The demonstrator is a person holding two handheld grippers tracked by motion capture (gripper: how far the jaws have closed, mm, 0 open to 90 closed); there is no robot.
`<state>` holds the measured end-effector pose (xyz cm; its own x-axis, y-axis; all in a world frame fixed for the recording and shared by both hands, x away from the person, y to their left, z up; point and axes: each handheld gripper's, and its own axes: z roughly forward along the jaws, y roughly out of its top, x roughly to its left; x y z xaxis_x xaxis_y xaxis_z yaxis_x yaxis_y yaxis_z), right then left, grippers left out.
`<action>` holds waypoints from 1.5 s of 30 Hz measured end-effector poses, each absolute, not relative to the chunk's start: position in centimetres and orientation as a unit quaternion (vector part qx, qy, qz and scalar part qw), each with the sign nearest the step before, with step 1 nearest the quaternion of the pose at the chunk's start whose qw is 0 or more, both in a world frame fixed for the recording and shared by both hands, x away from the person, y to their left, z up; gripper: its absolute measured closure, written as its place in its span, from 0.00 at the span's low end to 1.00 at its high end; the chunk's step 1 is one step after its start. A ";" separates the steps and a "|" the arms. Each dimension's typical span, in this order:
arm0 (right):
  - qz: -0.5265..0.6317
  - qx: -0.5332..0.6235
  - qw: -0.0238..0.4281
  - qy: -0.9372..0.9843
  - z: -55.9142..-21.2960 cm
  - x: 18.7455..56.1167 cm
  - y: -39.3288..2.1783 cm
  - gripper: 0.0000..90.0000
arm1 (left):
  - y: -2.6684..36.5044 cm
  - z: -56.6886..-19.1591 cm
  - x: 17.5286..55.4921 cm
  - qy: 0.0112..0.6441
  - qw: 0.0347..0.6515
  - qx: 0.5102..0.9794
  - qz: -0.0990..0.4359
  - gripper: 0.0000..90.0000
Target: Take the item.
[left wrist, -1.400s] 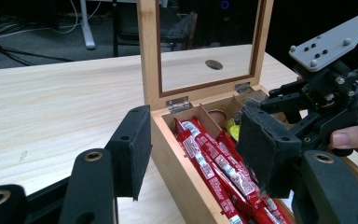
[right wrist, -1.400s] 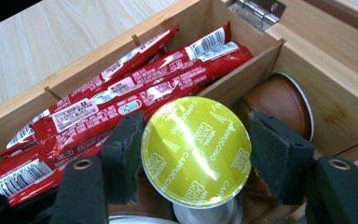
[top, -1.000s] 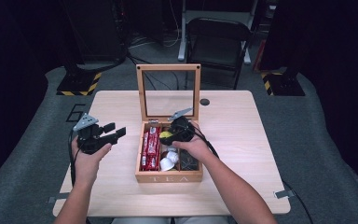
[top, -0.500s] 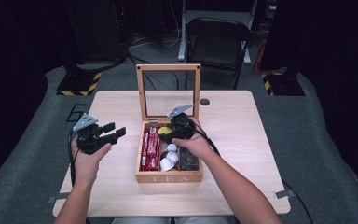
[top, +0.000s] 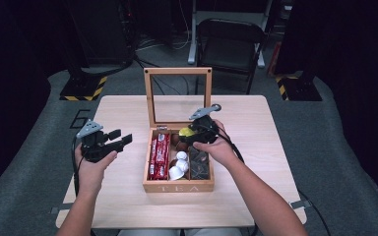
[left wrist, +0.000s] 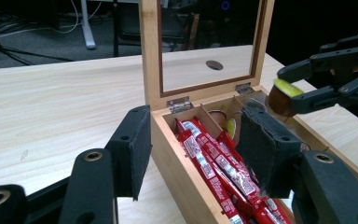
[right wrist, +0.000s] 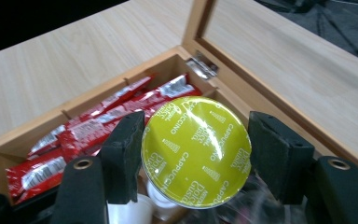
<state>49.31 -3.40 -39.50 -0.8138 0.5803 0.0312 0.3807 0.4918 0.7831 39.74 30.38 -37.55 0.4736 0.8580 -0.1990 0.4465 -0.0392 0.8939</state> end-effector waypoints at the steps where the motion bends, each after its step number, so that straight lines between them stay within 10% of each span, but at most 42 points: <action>1: 0.419 0.286 0.119 0.854 -39.4 49.3 -3.6 0.42 | 30.4 -37.6 39.7 0.471 0.508 0.692 0.203 0.49; 45: 0.391 0.426 0.203 0.790 -42.5 47.4 -18.6 0.42 | 30.1 -37.8 39.8 0.474 0.505 0.692 0.202 0.49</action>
<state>47.36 -18.59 -42.53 -0.5548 0.8319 0.0125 0.5144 0.3312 0.7910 39.82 30.10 -37.79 0.4684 0.8606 -0.1998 0.4522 -0.0393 0.8911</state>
